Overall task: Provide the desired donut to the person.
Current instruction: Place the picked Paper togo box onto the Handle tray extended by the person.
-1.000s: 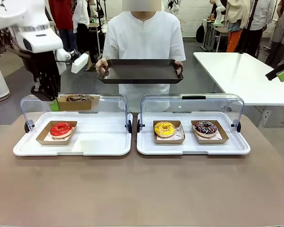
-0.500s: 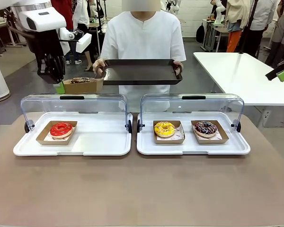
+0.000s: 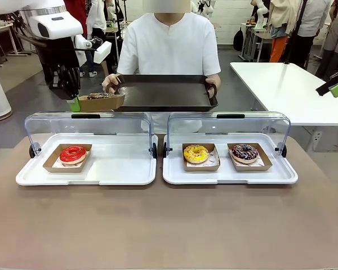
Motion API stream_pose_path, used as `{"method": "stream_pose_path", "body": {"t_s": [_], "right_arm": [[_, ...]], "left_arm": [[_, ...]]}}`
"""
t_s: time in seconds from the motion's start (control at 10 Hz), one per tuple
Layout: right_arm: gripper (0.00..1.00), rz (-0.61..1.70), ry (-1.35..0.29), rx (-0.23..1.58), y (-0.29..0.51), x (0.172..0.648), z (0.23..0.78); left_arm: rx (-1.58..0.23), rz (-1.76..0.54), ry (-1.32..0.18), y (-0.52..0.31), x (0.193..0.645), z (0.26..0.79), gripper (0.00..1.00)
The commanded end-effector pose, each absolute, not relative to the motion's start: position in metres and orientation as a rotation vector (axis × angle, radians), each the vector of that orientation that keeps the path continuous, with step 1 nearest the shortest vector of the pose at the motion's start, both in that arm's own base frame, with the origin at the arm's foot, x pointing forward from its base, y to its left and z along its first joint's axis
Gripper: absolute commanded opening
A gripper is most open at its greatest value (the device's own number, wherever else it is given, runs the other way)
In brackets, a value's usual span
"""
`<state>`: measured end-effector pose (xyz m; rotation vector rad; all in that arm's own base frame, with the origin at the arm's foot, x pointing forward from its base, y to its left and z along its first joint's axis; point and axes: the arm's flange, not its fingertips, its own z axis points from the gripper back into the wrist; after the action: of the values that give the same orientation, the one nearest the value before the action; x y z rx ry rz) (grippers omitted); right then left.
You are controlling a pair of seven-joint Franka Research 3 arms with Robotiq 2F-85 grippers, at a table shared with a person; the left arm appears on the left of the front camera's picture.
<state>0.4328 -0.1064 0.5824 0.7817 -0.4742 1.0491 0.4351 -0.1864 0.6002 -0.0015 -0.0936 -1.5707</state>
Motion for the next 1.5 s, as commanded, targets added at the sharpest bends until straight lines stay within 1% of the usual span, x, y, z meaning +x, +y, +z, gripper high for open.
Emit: {"method": "stream_pose_path", "body": {"t_s": [0.0,0.5,0.6,0.7,0.8,0.9,1.1,1.3,1.4], "right_arm": [[1.0,1.043,-0.472,0.782,-0.106,0.433,0.584],[1.0,1.043,-0.472,0.782,-0.106,0.433,0.584],[1.0,1.043,-0.472,0.782,-0.106,0.433,0.584],[1.0,1.043,-0.472,0.782,-0.106,0.433,0.584],[1.0,1.043,-0.472,0.782,-0.106,0.433,0.584],[1.0,1.043,-0.472,0.782,-0.106,0.433,0.584],[1.0,1.043,-0.472,0.782,-0.106,0.433,0.584],[1.0,1.043,-0.472,0.782,-0.106,0.433,0.584],[1.0,1.043,-0.472,0.782,-0.106,0.433,0.584]], "left_arm": [[0.001,-1.567,-0.094,-0.186,0.431,0.602,0.0],[0.001,-1.567,-0.094,-0.186,0.431,0.602,0.0],[0.0,-1.571,-0.096,-0.186,0.434,0.601,0.01],[0.014,-1.575,-0.116,-0.197,0.418,0.608,0.01],[0.018,-1.646,-0.106,-0.197,0.439,0.626,0.01],[0.019,-1.677,-0.108,-0.205,0.443,0.639,0.01],[0.055,-1.668,-0.122,-0.222,0.439,0.648,0.01],[0.069,-1.677,-0.09,-0.233,0.481,0.652,0.01],[0.094,-1.672,-0.096,-0.239,0.49,0.645,0.01]]}}
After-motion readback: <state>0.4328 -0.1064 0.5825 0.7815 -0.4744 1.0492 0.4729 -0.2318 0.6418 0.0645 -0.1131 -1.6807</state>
